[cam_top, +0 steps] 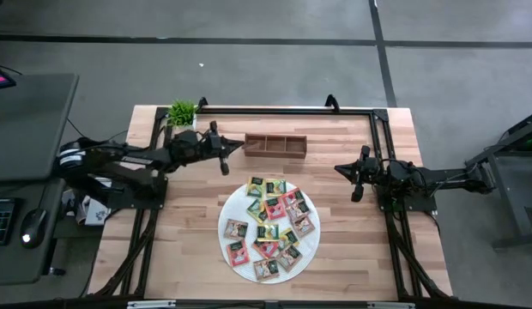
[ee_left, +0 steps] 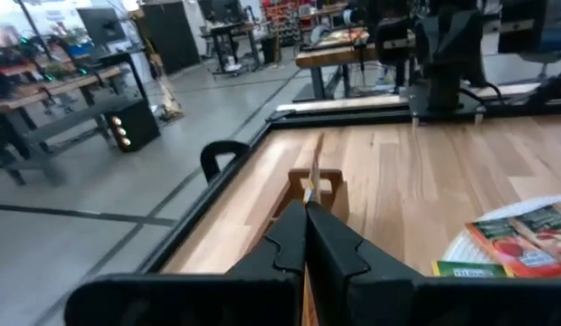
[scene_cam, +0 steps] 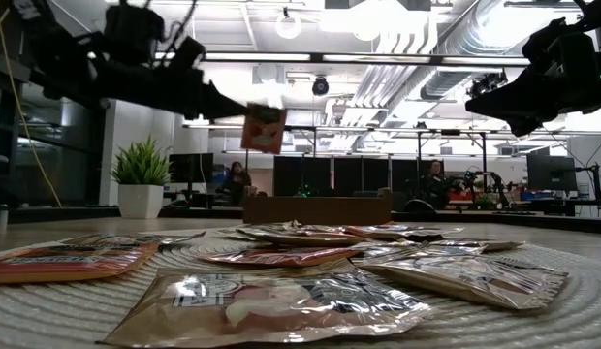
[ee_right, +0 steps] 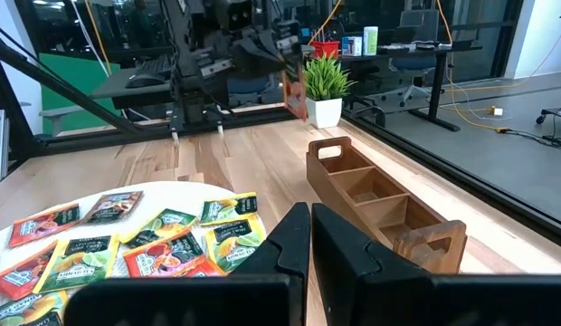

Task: Pick & Place Tea
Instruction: Put the orange tea bag into the left section of the wooden organizer

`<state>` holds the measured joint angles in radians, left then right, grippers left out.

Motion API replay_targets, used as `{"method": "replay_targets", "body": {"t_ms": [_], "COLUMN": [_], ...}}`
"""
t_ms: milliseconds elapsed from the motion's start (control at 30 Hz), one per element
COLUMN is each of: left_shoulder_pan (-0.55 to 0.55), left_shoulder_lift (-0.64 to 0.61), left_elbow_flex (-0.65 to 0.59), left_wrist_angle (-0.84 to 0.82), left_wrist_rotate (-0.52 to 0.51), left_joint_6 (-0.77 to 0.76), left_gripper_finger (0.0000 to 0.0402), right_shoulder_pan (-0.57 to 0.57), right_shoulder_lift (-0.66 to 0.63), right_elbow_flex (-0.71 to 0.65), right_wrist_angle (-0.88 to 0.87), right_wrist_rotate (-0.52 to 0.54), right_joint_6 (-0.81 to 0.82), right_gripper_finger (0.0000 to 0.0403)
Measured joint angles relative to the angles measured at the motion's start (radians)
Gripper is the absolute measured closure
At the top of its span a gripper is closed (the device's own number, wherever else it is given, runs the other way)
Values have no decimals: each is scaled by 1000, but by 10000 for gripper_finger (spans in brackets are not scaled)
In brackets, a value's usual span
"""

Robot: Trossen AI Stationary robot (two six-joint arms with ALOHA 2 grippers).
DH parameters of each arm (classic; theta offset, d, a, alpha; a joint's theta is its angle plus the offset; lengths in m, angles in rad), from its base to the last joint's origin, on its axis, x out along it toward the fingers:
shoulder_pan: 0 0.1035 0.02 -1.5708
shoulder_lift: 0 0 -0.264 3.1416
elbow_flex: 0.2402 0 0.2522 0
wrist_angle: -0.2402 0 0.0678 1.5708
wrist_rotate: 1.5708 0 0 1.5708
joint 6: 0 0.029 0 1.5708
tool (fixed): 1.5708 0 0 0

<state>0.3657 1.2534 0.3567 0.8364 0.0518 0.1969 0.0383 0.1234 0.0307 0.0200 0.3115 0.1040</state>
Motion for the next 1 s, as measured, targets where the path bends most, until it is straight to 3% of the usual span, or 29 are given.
{"method": "replay_targets", "body": {"t_ms": [367, 1000], "left_shoulder_pan": [132, 263], "left_shoulder_lift": [198, 380], "left_elbow_flex": [112, 115], "left_wrist_angle": [65, 171], "left_wrist_rotate": [195, 327], "left_joint_6": [-63, -235], "left_gripper_finger": [401, 401], "right_shoulder_pan": [0, 0], "right_shoulder_lift": [0, 0], "right_elbow_flex": [0, 0], "right_wrist_angle": [0, 0], "right_wrist_rotate": [0, 0], "right_joint_6": [0, 0], "right_gripper_finger": [391, 391]}}
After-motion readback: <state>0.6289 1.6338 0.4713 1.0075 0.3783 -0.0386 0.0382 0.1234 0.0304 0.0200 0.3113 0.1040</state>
